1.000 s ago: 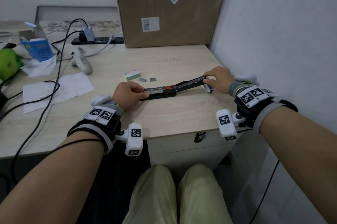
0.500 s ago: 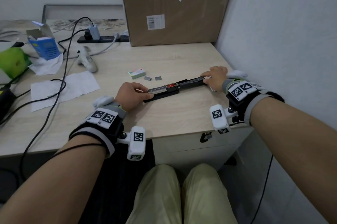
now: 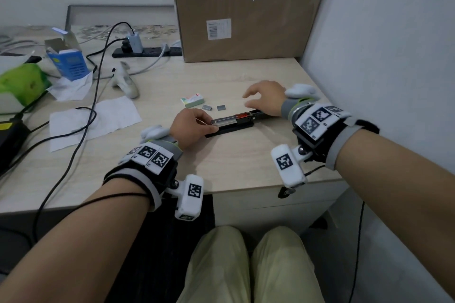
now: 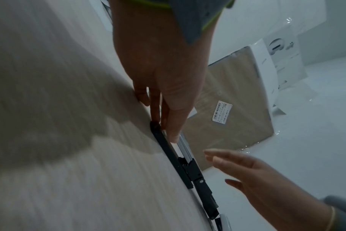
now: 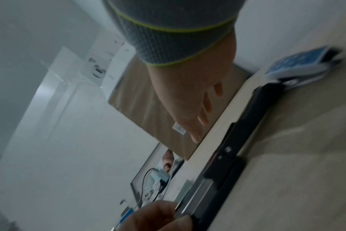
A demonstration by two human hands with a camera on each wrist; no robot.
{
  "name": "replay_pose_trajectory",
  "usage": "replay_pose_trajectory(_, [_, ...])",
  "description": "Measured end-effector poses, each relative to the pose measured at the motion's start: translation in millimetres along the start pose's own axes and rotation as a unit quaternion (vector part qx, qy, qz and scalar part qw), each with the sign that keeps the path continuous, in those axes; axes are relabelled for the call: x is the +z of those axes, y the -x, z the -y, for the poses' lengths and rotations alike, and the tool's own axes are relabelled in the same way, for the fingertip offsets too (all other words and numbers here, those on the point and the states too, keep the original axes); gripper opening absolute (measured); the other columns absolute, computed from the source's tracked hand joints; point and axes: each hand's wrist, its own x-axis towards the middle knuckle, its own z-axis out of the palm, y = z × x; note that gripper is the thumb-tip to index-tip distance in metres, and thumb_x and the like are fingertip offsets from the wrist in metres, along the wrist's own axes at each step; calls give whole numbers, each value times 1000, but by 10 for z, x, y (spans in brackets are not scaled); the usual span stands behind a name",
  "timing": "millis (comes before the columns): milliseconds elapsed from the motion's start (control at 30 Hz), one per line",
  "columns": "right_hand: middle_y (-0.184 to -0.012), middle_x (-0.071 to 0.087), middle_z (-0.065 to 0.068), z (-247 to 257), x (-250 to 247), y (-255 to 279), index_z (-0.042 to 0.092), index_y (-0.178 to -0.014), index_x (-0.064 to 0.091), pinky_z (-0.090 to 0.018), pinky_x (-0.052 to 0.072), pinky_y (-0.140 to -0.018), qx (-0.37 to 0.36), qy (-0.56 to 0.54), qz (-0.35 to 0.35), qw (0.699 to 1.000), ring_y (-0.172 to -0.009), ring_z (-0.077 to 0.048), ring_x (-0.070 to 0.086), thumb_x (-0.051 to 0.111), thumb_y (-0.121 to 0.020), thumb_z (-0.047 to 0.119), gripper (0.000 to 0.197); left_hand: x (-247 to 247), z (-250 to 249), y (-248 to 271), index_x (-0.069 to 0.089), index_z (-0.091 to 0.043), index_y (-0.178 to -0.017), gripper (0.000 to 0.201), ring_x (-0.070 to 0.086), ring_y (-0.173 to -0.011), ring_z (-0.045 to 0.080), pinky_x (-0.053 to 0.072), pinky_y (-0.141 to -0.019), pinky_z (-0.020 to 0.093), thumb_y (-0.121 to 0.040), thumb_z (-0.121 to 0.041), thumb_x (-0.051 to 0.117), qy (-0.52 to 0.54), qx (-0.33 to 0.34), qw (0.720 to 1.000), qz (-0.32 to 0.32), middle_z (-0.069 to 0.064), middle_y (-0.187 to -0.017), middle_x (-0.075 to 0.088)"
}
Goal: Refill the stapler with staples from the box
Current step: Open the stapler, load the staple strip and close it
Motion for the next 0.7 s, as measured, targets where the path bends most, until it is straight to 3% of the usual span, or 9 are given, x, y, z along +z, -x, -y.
replay_pose_trajectory(100, [-113,67,-2,254,91,-204,18,-108,67,-25,44,-83,-13,-12,47,999,-95,-15,59,67,-82,28,28,-25,20,-43,71,-5,-85,24,56,-64,8,42,-58,10,-70,-22,78,6,2,1000,1,-2,-69,63])
replay_pose_trajectory(233, [-118,65,-4,397,236,-469,17,-110,65,-32,48,-92,-1,33,65,997,-104,-22,61,69,-80,26,32,-68,48,-77,71,-7,-85,22,57,-70,13,45,-65,16,-70,-22,78,32,-6,999,30,5,-76,67])
replay_pose_trajectory(333, [-115,66,-4,454,286,-620,15,-111,65,-36,50,-94,-11,66,90,994,-104,-23,62,71,-78,26,35,-76,107,-117,70,-13,-81,18,56,-63,4,41,-54,2,-70,-23,79,43,-10,998,33,-3,-69,65])
replay_pose_trajectory(467, [-108,67,-4,508,322,-740,14,-107,66,-37,52,-92,-36,116,146,982,-100,-24,63,75,-76,25,35,-73,146,-142,71,-15,-79,15,54,-49,-10,39,-51,0,-69,-22,80,59,-2,998,32,-6,-66,64])
replay_pose_trajectory(600, [-93,65,2,533,340,-807,12,-98,68,-30,51,-80,-58,144,178,972,-90,-19,61,75,-75,21,25,-70,169,-152,70,-17,-76,13,53,-49,-8,39,-51,1,-69,-22,80,71,7,997,34,-5,-65,64])
replay_pose_trajectory(700, [-88,72,1,534,342,-818,10,-88,72,-33,55,-81,-57,149,184,970,-89,-22,67,73,-75,24,19,-70,173,-159,69,-20,-73,13,53,-48,-7,40,-51,3,-68,-22,80,72,9,997,36,-4,-64,64])
